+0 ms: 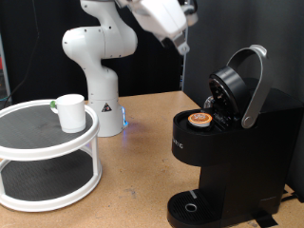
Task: Make a cup of coffee with the keurig machine
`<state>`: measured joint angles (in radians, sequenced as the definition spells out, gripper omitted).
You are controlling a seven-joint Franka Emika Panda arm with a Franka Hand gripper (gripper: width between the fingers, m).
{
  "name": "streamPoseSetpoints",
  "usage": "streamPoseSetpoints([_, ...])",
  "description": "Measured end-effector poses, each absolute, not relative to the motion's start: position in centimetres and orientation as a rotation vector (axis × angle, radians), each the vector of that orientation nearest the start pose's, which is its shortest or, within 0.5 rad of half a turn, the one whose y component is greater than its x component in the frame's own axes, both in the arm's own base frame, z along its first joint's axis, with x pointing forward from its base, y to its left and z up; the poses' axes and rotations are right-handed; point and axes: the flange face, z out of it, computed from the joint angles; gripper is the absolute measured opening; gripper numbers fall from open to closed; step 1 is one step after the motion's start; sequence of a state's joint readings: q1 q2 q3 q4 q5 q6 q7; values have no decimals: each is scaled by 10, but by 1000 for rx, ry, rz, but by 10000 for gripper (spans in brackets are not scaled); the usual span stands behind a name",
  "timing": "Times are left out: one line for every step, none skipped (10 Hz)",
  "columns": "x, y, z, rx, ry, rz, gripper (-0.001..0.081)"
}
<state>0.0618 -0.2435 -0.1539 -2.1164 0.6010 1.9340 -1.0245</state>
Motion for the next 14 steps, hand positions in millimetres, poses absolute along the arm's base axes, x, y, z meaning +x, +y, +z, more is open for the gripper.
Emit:
streamPoseSetpoints([495, -13, 550, -2434, -926, -490, 803])
streamPoseSetpoints([494, -14, 562, -2418, -936, -481, 803])
streamPoseSetpoints([494, -17, 566, -2406, -939, -462, 803])
streamPoseSetpoints([495, -16, 564, -2408, -936, -462, 803])
streamPoseSetpoints([494, -16, 562, -2406, -932, -460, 803])
streamPoseSetpoints([494, -14, 560, -2399, -926, -457, 803])
streamPoseSetpoints([495, -8, 559, -2391, -915, -451, 803])
streamPoseSetpoints([496, 2, 559, -2386, -912, -440, 803])
streamPoseSetpoints([497, 14, 559, -2386, -914, -428, 803])
streamPoseSetpoints([499, 28, 560, -2387, -917, -428, 803])
streamPoseSetpoints([500, 41, 560, -2390, -920, -428, 803])
streamPoseSetpoints([502, 53, 560, -2396, -925, -432, 803])
streamPoseSetpoints([505, 66, 558, -2403, -925, -435, 803])
streamPoseSetpoints([506, 78, 557, -2410, -922, -438, 803])
